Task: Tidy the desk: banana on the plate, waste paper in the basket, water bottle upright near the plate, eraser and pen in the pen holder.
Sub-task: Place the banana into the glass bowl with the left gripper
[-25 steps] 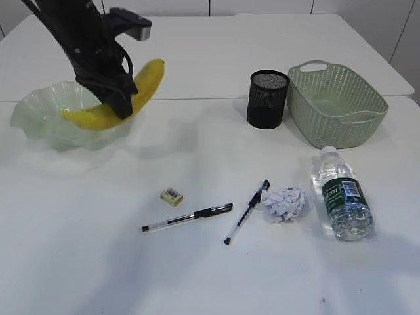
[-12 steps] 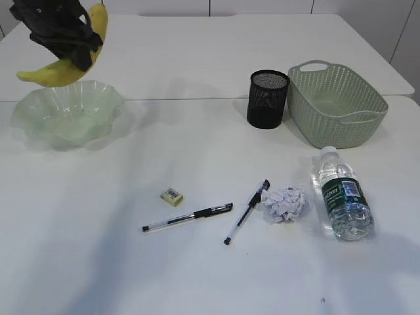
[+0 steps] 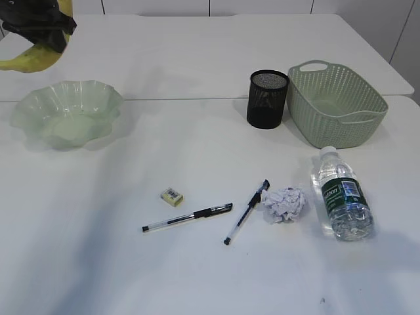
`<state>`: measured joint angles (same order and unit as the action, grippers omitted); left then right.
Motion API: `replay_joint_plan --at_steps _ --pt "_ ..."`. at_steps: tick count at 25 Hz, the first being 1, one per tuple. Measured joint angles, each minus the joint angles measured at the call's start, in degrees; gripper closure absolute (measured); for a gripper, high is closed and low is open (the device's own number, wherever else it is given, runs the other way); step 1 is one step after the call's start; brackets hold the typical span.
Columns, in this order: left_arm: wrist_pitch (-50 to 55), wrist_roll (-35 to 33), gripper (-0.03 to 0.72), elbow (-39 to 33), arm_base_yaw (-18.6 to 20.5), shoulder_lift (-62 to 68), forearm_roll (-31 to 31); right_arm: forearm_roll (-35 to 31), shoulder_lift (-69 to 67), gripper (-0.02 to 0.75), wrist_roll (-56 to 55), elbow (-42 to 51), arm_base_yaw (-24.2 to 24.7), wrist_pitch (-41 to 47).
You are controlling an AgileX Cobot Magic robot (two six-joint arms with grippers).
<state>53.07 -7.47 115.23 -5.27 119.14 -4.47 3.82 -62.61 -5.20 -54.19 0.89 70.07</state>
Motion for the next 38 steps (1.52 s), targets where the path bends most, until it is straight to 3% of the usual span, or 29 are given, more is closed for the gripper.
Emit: replay_joint_plan --at_steps 11,38 --pt "-0.73 0.09 0.448 0.09 4.15 4.85 3.16 0.03 0.00 0.317 0.00 0.00 0.00 -1.08" --pt "-1.10 0.04 0.448 0.09 4.15 14.06 7.16 0.25 0.00 0.317 0.00 0.00 0.00 -1.32"
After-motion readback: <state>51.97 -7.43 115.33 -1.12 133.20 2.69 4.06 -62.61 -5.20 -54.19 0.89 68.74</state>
